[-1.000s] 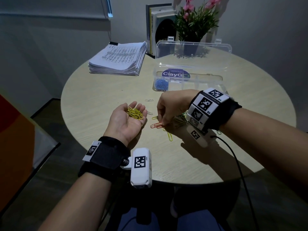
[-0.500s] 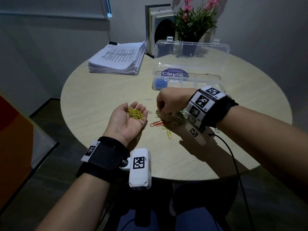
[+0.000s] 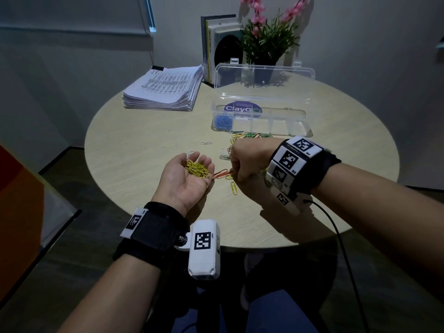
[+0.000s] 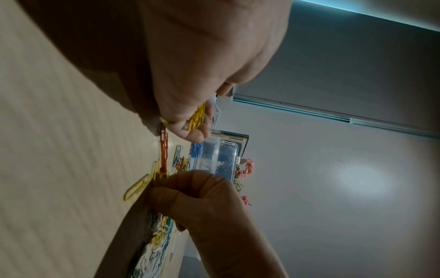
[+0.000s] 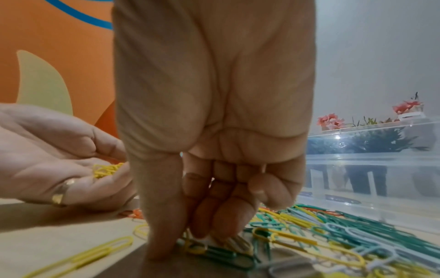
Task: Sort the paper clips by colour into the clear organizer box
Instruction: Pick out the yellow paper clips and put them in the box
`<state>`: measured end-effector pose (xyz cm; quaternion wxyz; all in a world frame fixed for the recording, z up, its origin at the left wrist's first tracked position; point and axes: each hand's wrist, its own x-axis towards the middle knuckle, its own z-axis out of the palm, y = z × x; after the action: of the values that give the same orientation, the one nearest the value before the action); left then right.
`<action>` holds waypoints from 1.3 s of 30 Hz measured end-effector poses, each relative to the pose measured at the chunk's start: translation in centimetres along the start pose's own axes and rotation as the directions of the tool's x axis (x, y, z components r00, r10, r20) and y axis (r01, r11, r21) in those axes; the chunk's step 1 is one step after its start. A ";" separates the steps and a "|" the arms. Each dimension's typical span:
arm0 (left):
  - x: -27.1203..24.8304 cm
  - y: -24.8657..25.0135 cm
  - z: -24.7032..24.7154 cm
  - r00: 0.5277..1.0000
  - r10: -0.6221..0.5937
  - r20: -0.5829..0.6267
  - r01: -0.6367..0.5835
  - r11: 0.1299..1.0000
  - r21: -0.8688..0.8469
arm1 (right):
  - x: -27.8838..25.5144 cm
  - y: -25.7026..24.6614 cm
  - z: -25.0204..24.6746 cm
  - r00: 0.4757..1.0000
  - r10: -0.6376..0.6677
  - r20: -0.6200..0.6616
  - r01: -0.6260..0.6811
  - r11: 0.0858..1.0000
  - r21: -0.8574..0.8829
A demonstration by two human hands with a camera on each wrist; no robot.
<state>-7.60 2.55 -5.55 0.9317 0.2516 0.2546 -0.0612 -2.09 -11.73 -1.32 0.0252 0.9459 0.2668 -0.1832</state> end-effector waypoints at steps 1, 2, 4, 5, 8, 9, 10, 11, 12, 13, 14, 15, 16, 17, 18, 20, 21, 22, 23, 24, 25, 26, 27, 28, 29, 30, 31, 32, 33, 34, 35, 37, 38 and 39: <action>0.0 -0.1 0.0 1.000 -0.002 -0.001 0.002 1.000 0.006 | -0.1 0.0 0.0 1.000 0.001 0.003 -0.001 1.000 -0.007; 0.0 -0.2 -0.1 1.000 -0.002 -0.001 0.002 1.000 0.011 | -0.1 0.1 0.0 1.000 0.002 0.002 -0.002 1.000 -0.013; 0.0 -0.2 -0.2 1.000 0.000 -0.003 0.000 1.000 0.017 | -0.1 0.1 0.2 1.000 0.008 0.000 -0.008 1.000 -0.022; 0.0 -0.2 -0.3 1.000 0.003 -0.003 -0.003 1.000 0.021 | -0.1 0.2 0.3 1.000 0.013 -0.005 -0.013 1.000 -0.023; 0.1 -0.2 -0.2 1.000 0.010 -0.002 -0.010 0.999 0.037 | -0.2 0.3 -0.3 0.997 0.023 -0.071 -0.019 0.999 0.047; 0.1 -0.3 -0.1 1.000 0.011 -0.001 -0.011 0.999 0.044 | -0.3 0.2 -0.8 0.994 0.010 -0.110 0.000 0.996 0.084; 0.1 -0.3 -0.1 1.000 0.011 0.002 -0.011 0.999 0.050 | -0.4 0.0 -1.3 0.989 -0.015 -0.149 0.034 0.991 0.127; 0.0 -0.4 0.0 1.000 0.010 0.008 -0.010 0.999 0.052 | -0.4 -0.3 -1.7 0.983 -0.040 -0.181 0.073 0.981 0.182; 0.0 -0.5 0.1 1.000 0.007 0.019 -0.008 0.999 0.048 | -0.4 -0.6 -2.1 0.977 -0.063 -0.203 0.112 0.964 0.240; 0.1 -0.6 0.1 0.999 0.004 0.036 -0.005 0.999 0.043 | -0.4 -1.0 -2.4 0.973 -0.079 -0.219 0.143 0.945 0.293; 0.1 -0.8 0.1 0.998 0.001 0.057 -0.003 0.999 0.037 | -0.3 -1.5 -2.5 0.967 -0.091 -0.237 0.168 0.929 0.330; 0.1 -0.9 0.1 0.997 -0.002 0.080 -0.001 1.000 0.029 | -0.2 -1.9 -2.5 0.962 -0.101 -0.254 0.189 0.917 0.351; 0.2 -0.9 0.1 0.995 -0.004 0.098 0.002 1.000 0.018 | 0.0 -2.3 -2.5 0.959 -0.110 -0.261 0.203 0.909 0.363; 0.3 -0.9 0.0 0.994 -0.005 0.109 0.005 1.000 0.003 | 0.1 -2.5 -2.5 0.961 -0.115 -0.251 0.207 0.904 0.375; 0.3 -0.9 -0.1 0.994 -0.008 0.111 0.009 1.000 -0.008 | 0.1 -2.6 -2.5 0.966 -0.117 -0.231 0.201 0.901 0.385; 0.2 -0.7 -0.2 0.996 -0.010 0.090 0.012 1.000 -0.023 | 0.1 -2.2 -2.5 0.971 -0.102 -0.217 0.179 0.910 0.373; 0.2 -0.6 -0.3 0.998 -0.006 0.070 0.007 1.000 -0.019 | 0.1 -1.8 -2.5 0.972 -0.082 -0.218 0.158 0.921 0.355; 0.2 -0.6 -0.4 0.999 0.000 0.050 0.001 1.000 -0.006 | -0.1 -1.5 -2.4 0.976 -0.067 -0.207 0.135 0.933 0.333; 0.2 -0.5 -0.4 0.999 0.003 0.037 -0.004 1.000 0.007 | -0.3 -1.3 -2.2 0.982 -0.066 -0.178 0.118 0.947 0.300; 0.1 -0.4 -0.4 1.000 0.005 0.031 -0.006 1.000 0.017 | -0.5 -1.2 -1.9 0.987 -0.081 -0.137 0.114 0.960 0.255; 0.1 -0.4 -0.4 1.000 0.005 0.026 -0.005 1.000 0.023 | -0.7 -1.1 -1.6 0.990 -0.106 -0.090 0.123 0.972 0.202; 0.0 -0.4 -0.3 1.000 0.003 0.020 -0.004 1.000 0.024 | -0.9 -1.1 -1.2 0.991 -0.128 -0.043 0.133 0.979 0.154; 0.0 -0.4 -0.2 1.000 0.001 0.012 -0.001 1.000 0.021 | -1.1 -1.1 -0.9 0.990 -0.141 0.005 0.140 0.983 0.122; 0.1 -0.4 -0.1 1.000 -0.001 0.003 0.001 1.000 0.019 | -1.2 -1.1 -0.6 0.988 -0.151 0.044 0.146 0.984 0.104; 0.1 -0.4 -0.1 1.000 -0.004 -0.005 0.004 1.000 0.019 | -1.2 -1.0 -0.3 0.985 -0.161 0.067 0.155 0.984 0.085; 0.2 -0.4 0.0 1.000 -0.009 -0.010 0.009 1.000 0.021 | -1.2 -0.9 0.0 0.982 -0.171 0.075 0.167 0.984 0.060; 0.2 -0.5 0.0 1.000 -0.016 -0.012 0.016 1.000 0.026 | -1.2 -0.8 0.2 0.981 -0.179 0.071 0.177 0.984 0.031; 0.2 -0.5 0.1 1.000 -0.022 -0.014 0.022 0.999 0.031 | -1.1 -0.7 0.4 0.981 -0.179 0.067 0.180 0.984 -0.001; 0.2 -0.5 0.2 1.000 -0.025 -0.014 0.026 0.999 0.034 | -1.0 -0.5 0.5 0.983 -0.174 0.066 0.177 0.984 -0.037; 0.3 -0.4 0.2 1.000 -0.025 -0.014 0.025 0.999 0.035 | -0.9 -0.4 0.6 0.985 -0.159 0.066 0.163 0.984 -0.070; 0.3 -0.4 0.3 1.000 -0.020 -0.016 0.020 0.999 0.036 | -0.9 -0.1 0.5 0.989 -0.139 0.059 0.144 0.986 -0.088; 0.4 -0.2 0.4 1.000 -0.006 -0.025 0.006 0.999 0.038 | -0.9 0.8 -0.3 0.996 -0.092 -0.002 0.092 0.993 -0.072; 0.5 -0.2 0.5 1.000 0.000 -0.026 0.001 0.999 0.034 | -1.0 1.4 -0.8 0.997 -0.067 -0.048 0.064 0.996 -0.054; 0.6 -0.2 0.5 1.000 0.002 -0.024 -0.001 1.000 0.027 | -1.0 1.9 -1.3 0.995 -0.040 -0.088 0.036 0.999 -0.037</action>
<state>-6.93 2.17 -5.54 0.9252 0.2651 0.2647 -0.0610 -1.50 -13.63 0.16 0.0268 0.9472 0.2889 -0.1365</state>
